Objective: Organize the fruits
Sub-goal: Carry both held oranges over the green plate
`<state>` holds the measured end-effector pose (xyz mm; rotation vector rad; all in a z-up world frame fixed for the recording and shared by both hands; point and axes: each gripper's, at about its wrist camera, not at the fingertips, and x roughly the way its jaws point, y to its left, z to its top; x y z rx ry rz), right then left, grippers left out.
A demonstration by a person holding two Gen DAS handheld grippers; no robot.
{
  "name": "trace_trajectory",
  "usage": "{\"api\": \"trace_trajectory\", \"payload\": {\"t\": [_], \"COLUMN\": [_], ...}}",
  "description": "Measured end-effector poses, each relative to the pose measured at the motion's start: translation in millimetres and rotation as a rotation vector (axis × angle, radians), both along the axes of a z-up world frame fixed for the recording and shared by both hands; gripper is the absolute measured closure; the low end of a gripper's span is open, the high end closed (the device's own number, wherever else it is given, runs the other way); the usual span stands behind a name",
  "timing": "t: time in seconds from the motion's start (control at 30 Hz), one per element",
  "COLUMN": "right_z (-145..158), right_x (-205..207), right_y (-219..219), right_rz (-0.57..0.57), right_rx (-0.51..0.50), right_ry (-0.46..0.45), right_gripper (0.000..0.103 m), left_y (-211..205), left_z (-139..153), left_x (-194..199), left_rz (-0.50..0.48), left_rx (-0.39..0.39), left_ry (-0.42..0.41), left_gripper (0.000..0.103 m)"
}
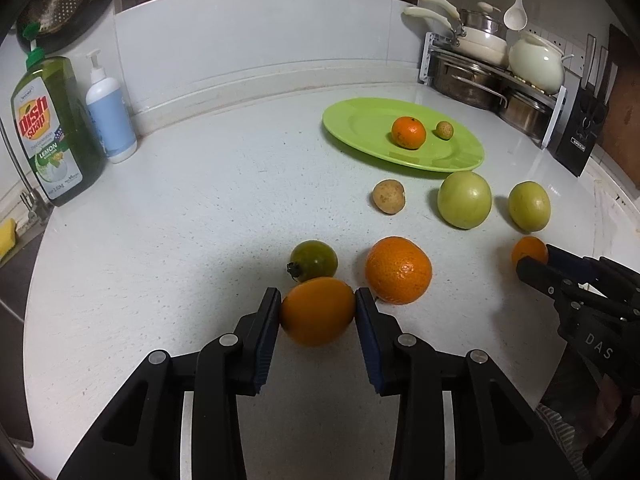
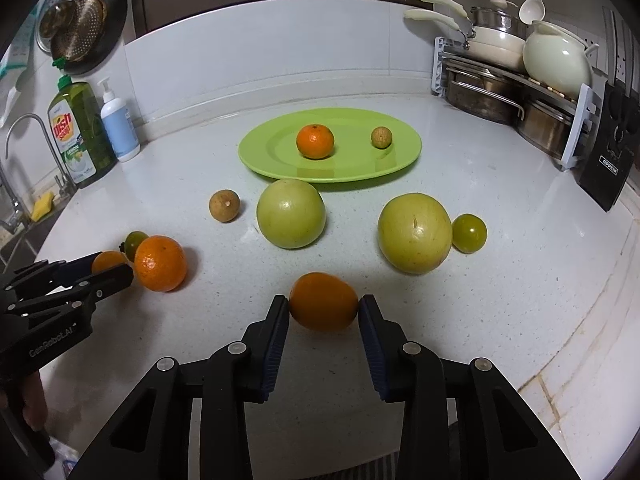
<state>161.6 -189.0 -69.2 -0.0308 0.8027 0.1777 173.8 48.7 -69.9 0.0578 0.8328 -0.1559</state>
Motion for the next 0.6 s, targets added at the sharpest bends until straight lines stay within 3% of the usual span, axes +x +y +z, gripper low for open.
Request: {"api": "trace_trajectory", "payload": {"t": [0.6], "right_z": [52.4], "right_x": [-2.1], "right_y": [-7.1], "right_rz": [0.056], "right_rx": [0.045], "right_ry": [-0.107], "right_gripper": [0.066], "left_y": [-20.1], "left_z": [58.2], "left_x": [-7.0], "left_rz": [-0.069], "left_rx": [-0.023], "left_ry": [-0.126], "left_gripper": [0.066]}}
